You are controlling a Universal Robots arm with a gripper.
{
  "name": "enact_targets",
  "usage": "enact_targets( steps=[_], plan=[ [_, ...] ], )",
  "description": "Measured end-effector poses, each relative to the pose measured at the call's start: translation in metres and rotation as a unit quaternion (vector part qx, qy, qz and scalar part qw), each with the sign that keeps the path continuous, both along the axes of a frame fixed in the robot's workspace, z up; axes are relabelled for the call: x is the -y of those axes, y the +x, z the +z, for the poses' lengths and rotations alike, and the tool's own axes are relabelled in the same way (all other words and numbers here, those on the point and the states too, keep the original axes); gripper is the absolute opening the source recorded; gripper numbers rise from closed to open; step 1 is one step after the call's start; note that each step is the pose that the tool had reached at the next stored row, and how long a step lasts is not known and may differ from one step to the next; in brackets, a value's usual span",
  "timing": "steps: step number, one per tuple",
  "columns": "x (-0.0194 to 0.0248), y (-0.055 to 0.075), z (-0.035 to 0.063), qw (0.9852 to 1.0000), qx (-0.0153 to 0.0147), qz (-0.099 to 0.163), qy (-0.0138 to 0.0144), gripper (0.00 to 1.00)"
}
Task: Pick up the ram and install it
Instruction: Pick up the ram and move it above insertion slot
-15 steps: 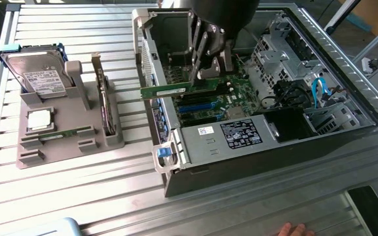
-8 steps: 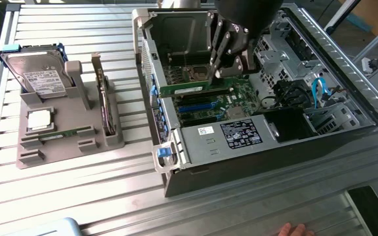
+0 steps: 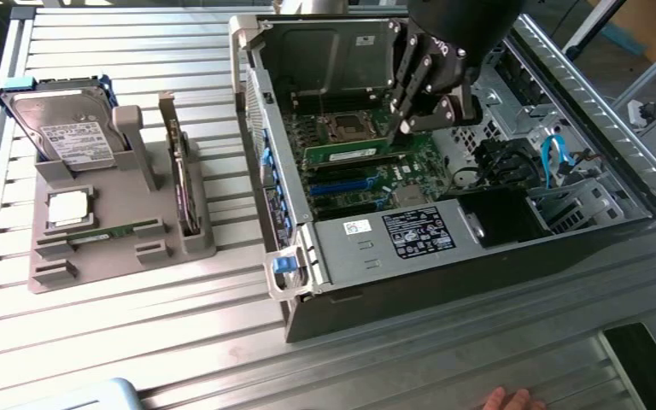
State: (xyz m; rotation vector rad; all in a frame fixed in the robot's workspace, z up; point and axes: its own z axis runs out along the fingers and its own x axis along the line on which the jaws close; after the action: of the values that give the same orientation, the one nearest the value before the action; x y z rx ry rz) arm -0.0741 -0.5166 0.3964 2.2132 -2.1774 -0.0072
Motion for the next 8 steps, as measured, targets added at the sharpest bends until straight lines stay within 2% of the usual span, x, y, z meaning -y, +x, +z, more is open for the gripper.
enact_targets(
  steps=[8],
  plan=[
    [0.0013,0.035,0.0,1.0,0.0,0.0,0.0,0.12]
  ],
)
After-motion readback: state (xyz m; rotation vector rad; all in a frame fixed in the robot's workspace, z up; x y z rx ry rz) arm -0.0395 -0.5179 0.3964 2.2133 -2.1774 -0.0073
